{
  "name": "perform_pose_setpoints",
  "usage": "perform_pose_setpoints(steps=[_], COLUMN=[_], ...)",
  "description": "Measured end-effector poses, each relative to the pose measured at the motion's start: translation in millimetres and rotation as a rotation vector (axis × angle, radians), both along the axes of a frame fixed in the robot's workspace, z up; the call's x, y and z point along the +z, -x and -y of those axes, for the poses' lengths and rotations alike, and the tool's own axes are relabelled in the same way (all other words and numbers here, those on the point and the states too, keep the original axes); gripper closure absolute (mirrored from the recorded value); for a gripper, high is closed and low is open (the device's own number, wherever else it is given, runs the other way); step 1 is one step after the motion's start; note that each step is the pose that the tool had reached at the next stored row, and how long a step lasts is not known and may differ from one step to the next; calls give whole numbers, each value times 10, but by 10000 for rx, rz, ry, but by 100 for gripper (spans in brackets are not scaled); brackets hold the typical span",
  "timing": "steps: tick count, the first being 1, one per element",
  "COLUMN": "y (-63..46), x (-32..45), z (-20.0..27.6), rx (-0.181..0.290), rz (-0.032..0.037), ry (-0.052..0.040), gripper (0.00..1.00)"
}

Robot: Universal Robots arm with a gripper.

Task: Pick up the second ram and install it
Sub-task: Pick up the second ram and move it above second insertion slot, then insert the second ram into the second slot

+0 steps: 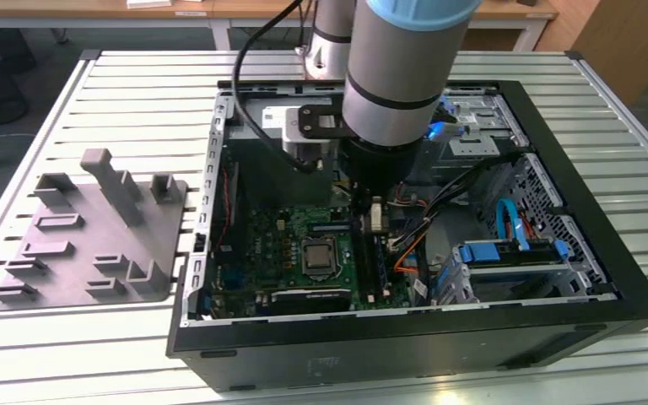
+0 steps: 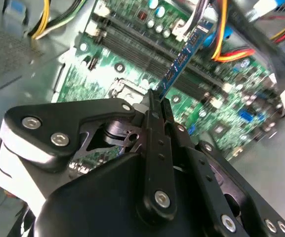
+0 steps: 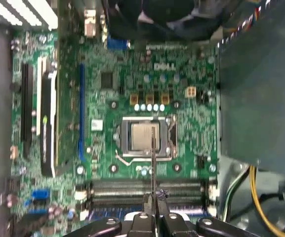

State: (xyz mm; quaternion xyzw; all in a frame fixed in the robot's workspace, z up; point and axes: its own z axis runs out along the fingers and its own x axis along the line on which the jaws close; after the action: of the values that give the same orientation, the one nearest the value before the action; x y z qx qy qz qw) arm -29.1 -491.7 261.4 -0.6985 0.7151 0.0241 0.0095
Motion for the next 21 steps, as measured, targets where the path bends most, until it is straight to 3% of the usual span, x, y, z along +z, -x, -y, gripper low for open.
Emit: perform_pose_setpoints(steps=[4, 7, 9, 21], y=[110, 123, 129, 132], x=[-2, -3, -4, -4], z=[-37, -139, -177, -177], rx=[-2, -2, -2, -2], rz=[-1, 0, 0, 0], ry=[-7, -7, -8, -8], gripper=[86, 86, 86, 86])
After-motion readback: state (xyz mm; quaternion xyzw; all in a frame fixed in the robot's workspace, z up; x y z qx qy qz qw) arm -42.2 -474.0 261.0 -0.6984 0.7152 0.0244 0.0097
